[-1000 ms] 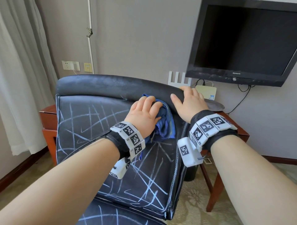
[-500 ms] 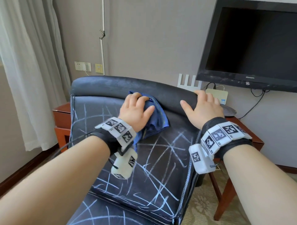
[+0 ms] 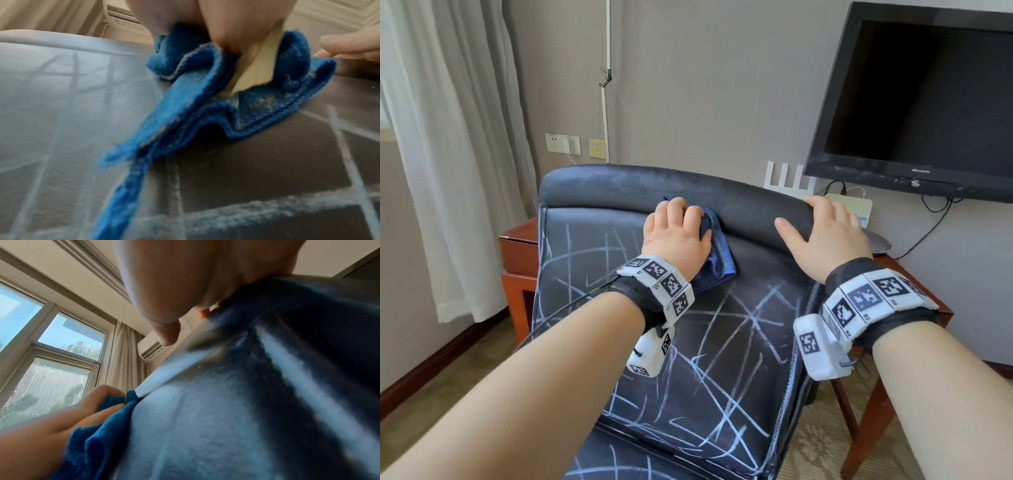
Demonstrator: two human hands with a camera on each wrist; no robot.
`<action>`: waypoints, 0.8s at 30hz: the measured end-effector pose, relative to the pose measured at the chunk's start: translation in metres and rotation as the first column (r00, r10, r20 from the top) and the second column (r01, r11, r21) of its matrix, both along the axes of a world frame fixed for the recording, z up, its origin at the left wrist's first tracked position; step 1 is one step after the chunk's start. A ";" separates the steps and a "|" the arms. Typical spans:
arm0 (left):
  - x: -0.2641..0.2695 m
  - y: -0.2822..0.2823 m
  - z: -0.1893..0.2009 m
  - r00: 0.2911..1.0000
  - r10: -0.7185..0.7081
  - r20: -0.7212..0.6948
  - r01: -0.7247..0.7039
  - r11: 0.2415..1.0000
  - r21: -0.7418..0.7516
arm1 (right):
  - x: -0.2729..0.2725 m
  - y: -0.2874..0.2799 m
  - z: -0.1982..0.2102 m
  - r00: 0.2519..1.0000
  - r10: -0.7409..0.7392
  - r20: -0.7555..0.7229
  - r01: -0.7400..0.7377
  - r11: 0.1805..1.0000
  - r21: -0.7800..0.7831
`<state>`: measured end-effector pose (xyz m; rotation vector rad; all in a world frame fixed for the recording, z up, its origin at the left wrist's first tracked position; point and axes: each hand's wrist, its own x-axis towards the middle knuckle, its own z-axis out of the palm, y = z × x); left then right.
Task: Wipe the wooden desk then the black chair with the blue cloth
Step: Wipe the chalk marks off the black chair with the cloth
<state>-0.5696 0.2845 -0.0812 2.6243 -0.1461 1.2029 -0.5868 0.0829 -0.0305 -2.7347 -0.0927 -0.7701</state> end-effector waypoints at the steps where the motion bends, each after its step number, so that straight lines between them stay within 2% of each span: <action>1: -0.001 0.005 0.001 1.000 0.009 -0.022 -0.009 1.000 0.004 | 0.000 0.001 0.000 1.000 0.001 -0.001 -0.001 1.000 0.001; 4: -0.001 0.022 0.005 0.996 0.047 -0.079 -0.042 0.997 0.062 | 0.002 0.002 0.000 1.000 0.007 -0.002 -0.007 1.000 0.013; 7: 0.002 0.044 0.010 0.982 0.110 -0.153 -0.105 0.994 0.039 | 0.003 0.003 0.000 1.000 0.015 0.006 -0.015 1.000 0.012; 10: 0.004 0.064 0.011 0.976 0.159 -0.146 -0.163 0.986 -0.018 | 0.002 0.007 0.001 1.000 -0.008 0.008 0.008 1.000 0.012; 15: 0.007 0.059 0.014 0.973 0.155 -0.173 -0.163 0.986 -0.033 | 0.002 0.031 0.019 0.977 -0.201 -0.067 0.185 0.964 -0.191; 18: 0.003 0.057 0.014 0.978 0.107 -0.178 -0.122 0.989 -0.078 | 0.014 0.062 0.037 0.995 -0.088 -0.048 0.069 0.950 -0.304; 20: 0.001 0.063 0.008 0.982 0.085 -0.171 -0.093 0.995 -0.041 | 0.025 0.088 0.043 0.998 0.001 -0.055 -0.021 0.934 -0.357; 22: -0.002 0.068 0.002 0.990 0.074 -0.121 -0.072 0.997 0.023 | 0.036 0.108 0.041 0.994 0.012 -0.111 -0.049 0.943 -0.329; 24: 0.001 0.067 0.000 0.988 0.096 -0.124 -0.089 0.994 0.057 | 0.043 0.114 0.033 0.994 -0.015 -0.108 -0.018 0.954 -0.300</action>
